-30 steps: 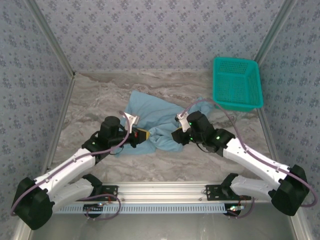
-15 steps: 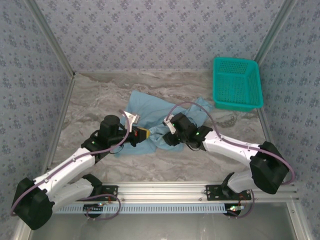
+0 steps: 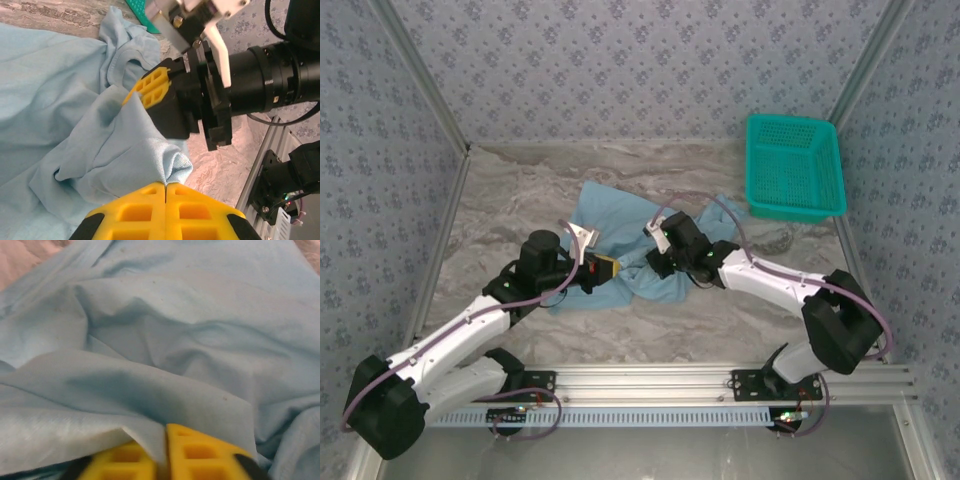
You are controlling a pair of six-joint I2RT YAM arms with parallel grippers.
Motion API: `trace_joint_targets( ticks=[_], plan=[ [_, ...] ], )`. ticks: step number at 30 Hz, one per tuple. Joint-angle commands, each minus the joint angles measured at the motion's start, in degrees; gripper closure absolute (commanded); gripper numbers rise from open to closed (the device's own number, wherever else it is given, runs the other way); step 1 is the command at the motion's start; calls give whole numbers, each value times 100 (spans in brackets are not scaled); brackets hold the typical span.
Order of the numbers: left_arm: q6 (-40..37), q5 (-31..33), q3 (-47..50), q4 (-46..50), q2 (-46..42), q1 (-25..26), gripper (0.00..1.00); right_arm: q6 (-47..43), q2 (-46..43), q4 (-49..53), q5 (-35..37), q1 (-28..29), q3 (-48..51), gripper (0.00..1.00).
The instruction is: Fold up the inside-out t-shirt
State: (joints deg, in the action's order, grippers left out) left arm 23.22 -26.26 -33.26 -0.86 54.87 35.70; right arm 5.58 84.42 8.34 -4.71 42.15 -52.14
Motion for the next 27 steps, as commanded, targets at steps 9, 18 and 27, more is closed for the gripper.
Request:
trace_joint_targets(
  ticks=[9,18,27],
  plan=[
    [74,2258,-185,634,356,25,100,2722,-1394,-2533,-5390,-1516,906,100],
    [-61,1523,-188,66,462,27,100,3006,-1082,-2967,-5784,-1556,1038,100],
    [73,-6,135,-978,10,12,100,892,-632,1731,-1316,-1287,-222,66]
  ],
)
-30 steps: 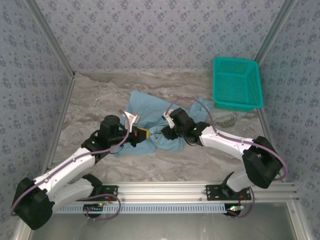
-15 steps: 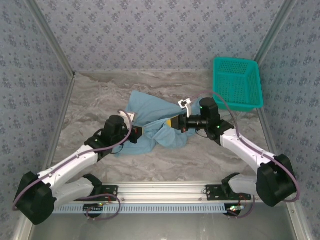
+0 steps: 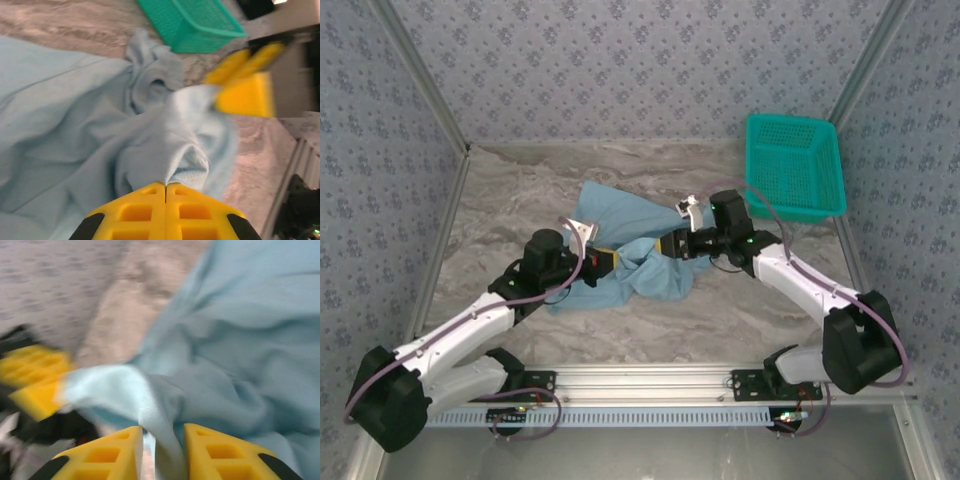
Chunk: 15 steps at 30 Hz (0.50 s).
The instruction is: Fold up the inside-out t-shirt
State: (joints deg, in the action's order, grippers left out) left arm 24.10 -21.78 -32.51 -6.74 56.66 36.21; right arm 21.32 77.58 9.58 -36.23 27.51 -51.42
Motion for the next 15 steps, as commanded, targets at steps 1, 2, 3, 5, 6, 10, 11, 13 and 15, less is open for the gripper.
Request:
trace_joint_targets(
  ticks=[1,2,3,5,6,10,11,13,15],
  plan=[
    [-49,-395,46,-315,-165,-49,100,-667,-2,1657,2160,257,-293,64],
    [-83,-384,28,-255,-141,-58,100,-677,-78,1686,2370,335,-299,62],
    [-89,-382,2,-217,-108,-60,100,-682,-206,1715,2587,434,-307,60],
    [-57,-386,-54,-187,-32,-57,100,-682,-512,1758,2935,706,-300,58],
    [-46,-396,-91,-178,10,-57,100,-671,-694,1745,3050,866,-275,58],
    [-48,-378,-145,-117,123,-47,100,-264,-1128,1649,3223,1526,-133,61],
    [-52,-367,-158,-93,134,-45,100,-130,-1147,1571,3192,1635,-93,63],
    [-54,-345,-164,-66,160,-46,100,168,-1105,1307,3159,1900,15,65],
    [-57,-336,-185,-42,185,-44,100,533,-976,987,3166,2052,123,65]
  ],
)
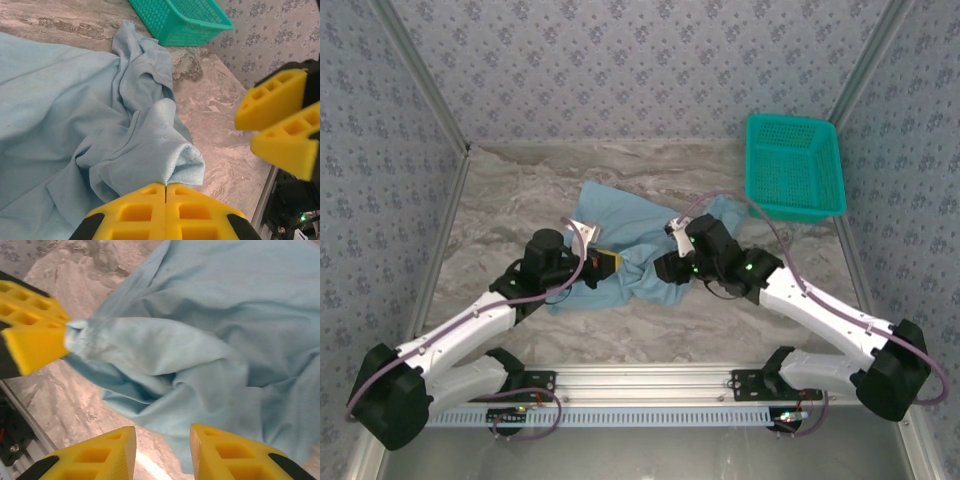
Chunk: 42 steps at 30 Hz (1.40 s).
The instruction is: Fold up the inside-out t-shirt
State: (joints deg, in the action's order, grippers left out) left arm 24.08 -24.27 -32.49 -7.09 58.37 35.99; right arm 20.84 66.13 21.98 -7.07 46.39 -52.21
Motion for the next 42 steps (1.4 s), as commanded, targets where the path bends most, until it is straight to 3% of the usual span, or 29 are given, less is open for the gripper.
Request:
trace_joint_targets(
  ticks=[1,9,20,23,27,32,35,42],
  plan=[
    [-61,-87,-196,15,20,-22,100,799,279,-386,276,205,236,65],
    [-96,-95,-198,61,-9,-25,100,2050,1075,-927,706,381,167,59],
    [-109,-113,-174,33,-27,-30,100,2501,1696,-732,1170,501,-29,59],
    [-126,-112,-179,36,-36,-27,100,2561,1823,-805,1244,529,-21,65],
    [-131,17,-159,105,-45,-22,100,2582,1580,-1049,1096,453,132,99],
    [-87,649,-163,392,-98,-25,100,1994,540,-2147,60,79,924,100],
    [-57,1123,-197,631,-38,-37,100,1800,-195,-3238,-1138,-297,1678,100],
    [119,1731,-266,875,67,-56,100,2698,-773,-6321,-3049,-1288,3079,100]
  ],
)
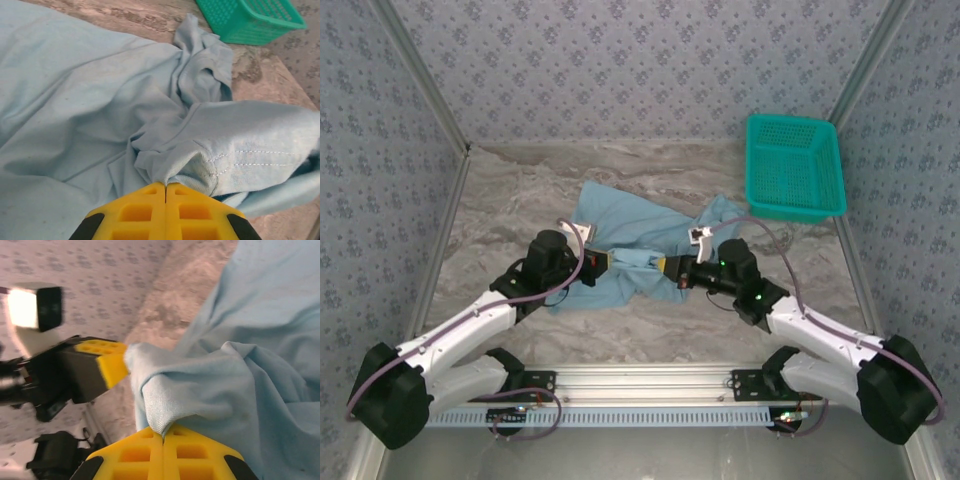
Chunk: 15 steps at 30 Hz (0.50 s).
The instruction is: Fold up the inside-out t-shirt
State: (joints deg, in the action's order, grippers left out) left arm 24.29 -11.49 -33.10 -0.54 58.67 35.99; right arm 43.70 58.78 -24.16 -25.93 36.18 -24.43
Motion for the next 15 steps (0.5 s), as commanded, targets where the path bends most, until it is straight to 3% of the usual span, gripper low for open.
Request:
trace_joint_targets(
  ticks=[1,9,10,12,13,15],
  plan=[
    [102,485,-222,262,49,-65,100,502,-18,-1884,-1360,-389,341,100],
    [293,641,-277,453,92,-244,100,392,-121,-1490,-2164,-838,236,100],
    [238,451,-263,350,79,-257,100,334,-185,-1100,-1990,-881,164,100],
    [168,-178,-143,-105,-10,-257,100,-407,-340,647,-1230,-895,-268,95],
    [174,-591,-58,-417,-77,-251,100,-1010,-370,1704,-663,-825,-583,93],
    [201,-1310,27,-917,-175,-246,100,-1321,-309,2814,337,-704,-956,83]
  ],
)
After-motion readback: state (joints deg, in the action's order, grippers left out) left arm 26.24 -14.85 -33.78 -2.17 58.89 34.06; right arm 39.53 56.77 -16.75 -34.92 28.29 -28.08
